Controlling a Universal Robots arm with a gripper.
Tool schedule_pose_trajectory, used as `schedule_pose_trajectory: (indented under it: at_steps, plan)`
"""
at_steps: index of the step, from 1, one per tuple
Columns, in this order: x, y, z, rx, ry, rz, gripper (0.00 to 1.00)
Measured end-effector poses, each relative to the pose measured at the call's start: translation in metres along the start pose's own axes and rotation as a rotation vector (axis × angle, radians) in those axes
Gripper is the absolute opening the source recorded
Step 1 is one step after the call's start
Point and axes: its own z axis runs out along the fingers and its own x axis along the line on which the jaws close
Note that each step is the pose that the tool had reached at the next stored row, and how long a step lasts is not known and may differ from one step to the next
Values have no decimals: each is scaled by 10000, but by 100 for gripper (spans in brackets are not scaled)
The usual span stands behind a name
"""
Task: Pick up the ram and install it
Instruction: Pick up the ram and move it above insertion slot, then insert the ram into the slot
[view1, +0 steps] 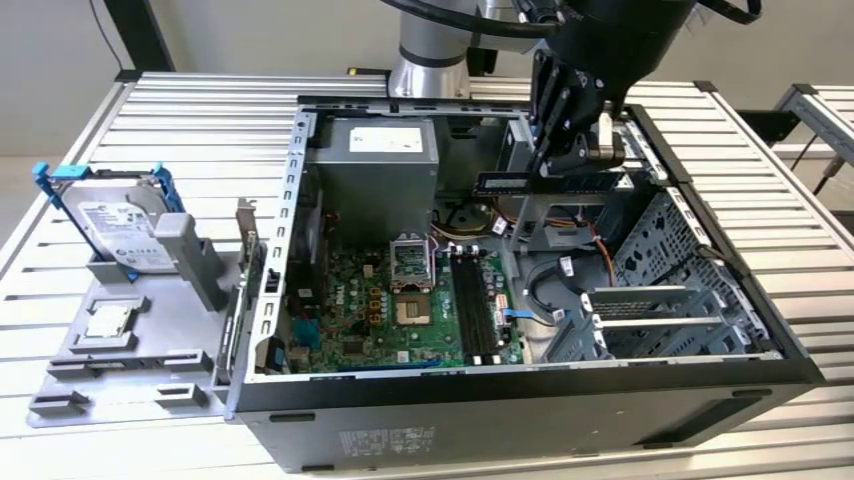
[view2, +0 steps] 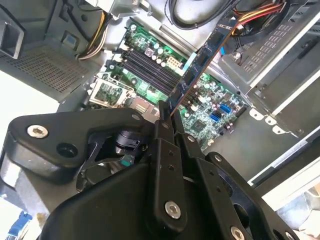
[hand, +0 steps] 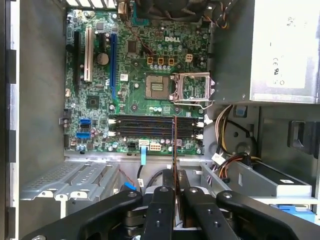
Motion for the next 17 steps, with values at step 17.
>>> schedule_pose_trajectory:
  at_steps: [17]
  plan:
    - [3, -3, 70, 0, 11, -2, 0]
